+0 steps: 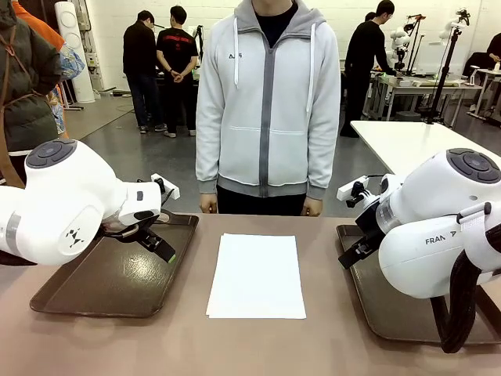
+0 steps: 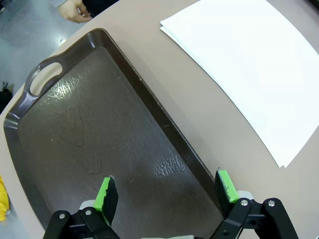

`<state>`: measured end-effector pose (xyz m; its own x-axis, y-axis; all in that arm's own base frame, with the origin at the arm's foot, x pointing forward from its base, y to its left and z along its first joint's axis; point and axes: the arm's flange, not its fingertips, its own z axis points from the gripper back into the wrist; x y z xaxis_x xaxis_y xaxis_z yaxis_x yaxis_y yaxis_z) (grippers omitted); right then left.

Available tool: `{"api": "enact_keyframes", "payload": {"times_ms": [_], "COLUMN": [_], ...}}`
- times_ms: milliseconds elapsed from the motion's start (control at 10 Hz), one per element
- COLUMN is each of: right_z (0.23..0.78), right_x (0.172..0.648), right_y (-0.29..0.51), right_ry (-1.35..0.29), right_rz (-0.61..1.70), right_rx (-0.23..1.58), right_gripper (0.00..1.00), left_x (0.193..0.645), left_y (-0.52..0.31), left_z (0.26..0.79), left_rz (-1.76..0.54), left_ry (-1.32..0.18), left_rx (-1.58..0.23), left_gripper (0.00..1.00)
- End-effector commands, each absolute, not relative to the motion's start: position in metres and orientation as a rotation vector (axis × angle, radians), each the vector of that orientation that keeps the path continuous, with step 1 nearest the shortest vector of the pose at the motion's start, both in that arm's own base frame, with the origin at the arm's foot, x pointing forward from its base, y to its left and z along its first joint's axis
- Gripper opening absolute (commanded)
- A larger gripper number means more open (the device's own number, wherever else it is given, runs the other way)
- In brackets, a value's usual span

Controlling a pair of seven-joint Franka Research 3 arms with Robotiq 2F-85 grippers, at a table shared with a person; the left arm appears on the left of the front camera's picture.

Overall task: Sort the A4 documents.
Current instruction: Receive the A4 Paper.

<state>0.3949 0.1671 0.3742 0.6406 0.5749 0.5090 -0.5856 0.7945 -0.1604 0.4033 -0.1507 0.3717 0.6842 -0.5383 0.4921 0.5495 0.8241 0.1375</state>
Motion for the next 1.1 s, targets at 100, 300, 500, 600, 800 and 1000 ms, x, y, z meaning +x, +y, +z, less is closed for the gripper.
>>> {"api": "enact_keyframes", "payload": {"times_ms": [100, 300, 500, 600, 800, 1000], "right_z": [0.374, 0.377, 0.394, 0.404, 0.428, 0.460], "right_x": [0.395, 0.393, 0.389, 0.387, 0.385, 0.375], "right_y": [0.167, 0.165, 0.146, 0.132, 0.098, 0.060], "right_ry": [-0.573, -0.570, -0.583, -0.590, -0.638, -0.676], "right_rz": [0.661, 0.670, 0.665, 0.658, 0.615, 0.595], "right_rx": [0.020, 0.059, 0.156, 0.189, 0.232, 0.281], "right_gripper": [1.00, 1.00, 1.00, 1.00, 1.00, 1.00], "left_x": [0.404, 0.397, 0.379, 0.371, 0.359, 0.348], "left_y": [-0.150, -0.143, -0.120, -0.107, -0.077, -0.043], "left_z": [0.372, 0.379, 0.398, 0.409, 0.433, 0.451], "left_rz": [-0.608, -0.616, -0.601, -0.580, -0.567, -0.618], "left_ry": [-0.545, -0.541, -0.561, -0.561, -0.584, -0.594], "left_rx": [-0.022, -0.097, -0.182, -0.223, -0.271, -0.328], "left_gripper": [1.00, 1.00, 1.00, 1.00, 1.00, 1.00]}}
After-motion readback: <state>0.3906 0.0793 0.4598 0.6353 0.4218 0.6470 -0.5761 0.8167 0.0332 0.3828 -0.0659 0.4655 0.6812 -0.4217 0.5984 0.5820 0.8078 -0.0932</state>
